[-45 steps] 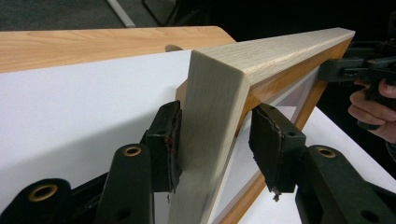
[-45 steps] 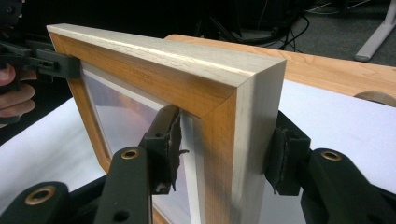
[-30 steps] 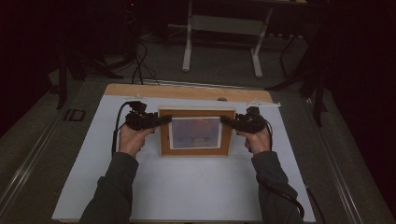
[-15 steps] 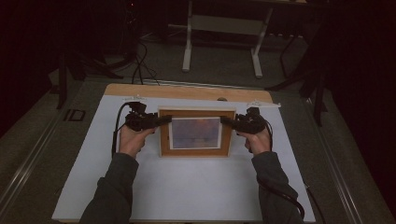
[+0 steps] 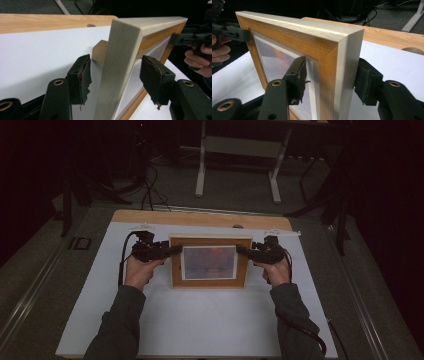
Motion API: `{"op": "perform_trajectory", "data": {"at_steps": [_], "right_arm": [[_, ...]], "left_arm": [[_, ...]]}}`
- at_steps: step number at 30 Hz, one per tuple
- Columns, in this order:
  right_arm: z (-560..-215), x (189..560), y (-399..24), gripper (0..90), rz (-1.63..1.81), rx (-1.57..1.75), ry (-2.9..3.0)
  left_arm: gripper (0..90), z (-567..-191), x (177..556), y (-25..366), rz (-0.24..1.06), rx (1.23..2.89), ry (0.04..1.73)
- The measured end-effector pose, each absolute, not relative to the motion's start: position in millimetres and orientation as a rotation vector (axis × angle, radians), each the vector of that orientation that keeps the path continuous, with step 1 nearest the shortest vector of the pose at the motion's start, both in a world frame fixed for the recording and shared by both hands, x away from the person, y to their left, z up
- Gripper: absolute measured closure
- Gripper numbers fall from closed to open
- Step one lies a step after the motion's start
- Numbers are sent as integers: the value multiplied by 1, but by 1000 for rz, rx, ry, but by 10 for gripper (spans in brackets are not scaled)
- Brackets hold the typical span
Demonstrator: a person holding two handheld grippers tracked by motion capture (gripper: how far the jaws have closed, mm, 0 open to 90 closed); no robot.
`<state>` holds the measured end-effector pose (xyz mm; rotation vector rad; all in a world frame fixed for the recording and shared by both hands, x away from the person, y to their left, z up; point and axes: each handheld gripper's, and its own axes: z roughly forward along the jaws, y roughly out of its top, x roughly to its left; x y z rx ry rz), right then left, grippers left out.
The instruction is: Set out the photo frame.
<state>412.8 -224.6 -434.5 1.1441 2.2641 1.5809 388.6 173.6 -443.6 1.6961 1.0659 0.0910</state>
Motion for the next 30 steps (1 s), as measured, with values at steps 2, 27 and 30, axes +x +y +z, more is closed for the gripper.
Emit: {"op": "perform_trajectory", "data": {"at_steps": [2,27,30], "right_arm": [[-434,412,-225,445,1579,1142,2265],[-421,398,-244,440,1574,1082,2256],[-421,397,-249,467,1582,1083,2252]], "left_arm": [[428,-443,388,175,92,1689,1066],[435,-430,366,196,162,1664,1040],[435,-431,362,199,177,1675,1042]]}}
